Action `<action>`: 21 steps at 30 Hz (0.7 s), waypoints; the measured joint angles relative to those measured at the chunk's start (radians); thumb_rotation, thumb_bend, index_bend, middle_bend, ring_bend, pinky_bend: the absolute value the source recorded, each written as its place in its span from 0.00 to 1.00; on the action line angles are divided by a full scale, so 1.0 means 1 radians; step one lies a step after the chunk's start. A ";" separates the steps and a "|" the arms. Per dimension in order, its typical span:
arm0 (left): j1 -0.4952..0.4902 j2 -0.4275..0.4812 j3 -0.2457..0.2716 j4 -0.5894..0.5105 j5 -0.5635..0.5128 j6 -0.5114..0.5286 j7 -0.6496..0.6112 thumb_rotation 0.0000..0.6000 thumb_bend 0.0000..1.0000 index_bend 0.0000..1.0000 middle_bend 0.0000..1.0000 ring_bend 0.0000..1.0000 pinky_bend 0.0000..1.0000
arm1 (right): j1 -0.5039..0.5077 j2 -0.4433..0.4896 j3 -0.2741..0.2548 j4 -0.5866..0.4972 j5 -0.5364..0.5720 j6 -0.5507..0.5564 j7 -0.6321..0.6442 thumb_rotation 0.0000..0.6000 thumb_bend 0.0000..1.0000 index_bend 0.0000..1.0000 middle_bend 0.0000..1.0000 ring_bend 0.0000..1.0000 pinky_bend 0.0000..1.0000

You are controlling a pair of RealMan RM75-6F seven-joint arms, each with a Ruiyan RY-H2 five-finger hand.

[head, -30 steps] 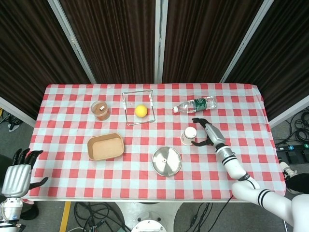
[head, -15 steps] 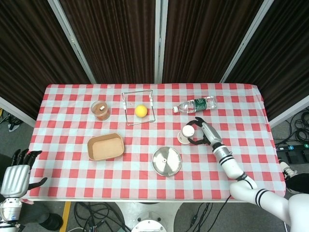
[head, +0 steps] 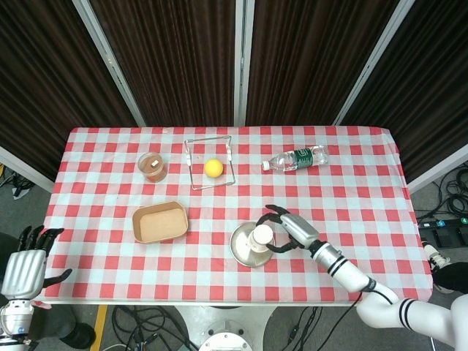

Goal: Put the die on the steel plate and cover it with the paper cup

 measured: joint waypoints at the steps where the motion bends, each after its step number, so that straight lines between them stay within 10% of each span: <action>1: 0.000 -0.001 0.000 0.001 0.000 0.000 -0.002 1.00 0.05 0.17 0.19 0.09 0.00 | 0.004 -0.013 -0.005 0.009 -0.001 -0.003 -0.008 1.00 0.32 0.58 0.29 0.03 0.06; 21: 0.005 -0.014 0.003 0.026 -0.003 -0.003 -0.024 1.00 0.05 0.17 0.19 0.09 0.00 | 0.036 -0.133 -0.005 0.136 0.042 0.011 -0.100 1.00 0.32 0.58 0.29 0.03 0.06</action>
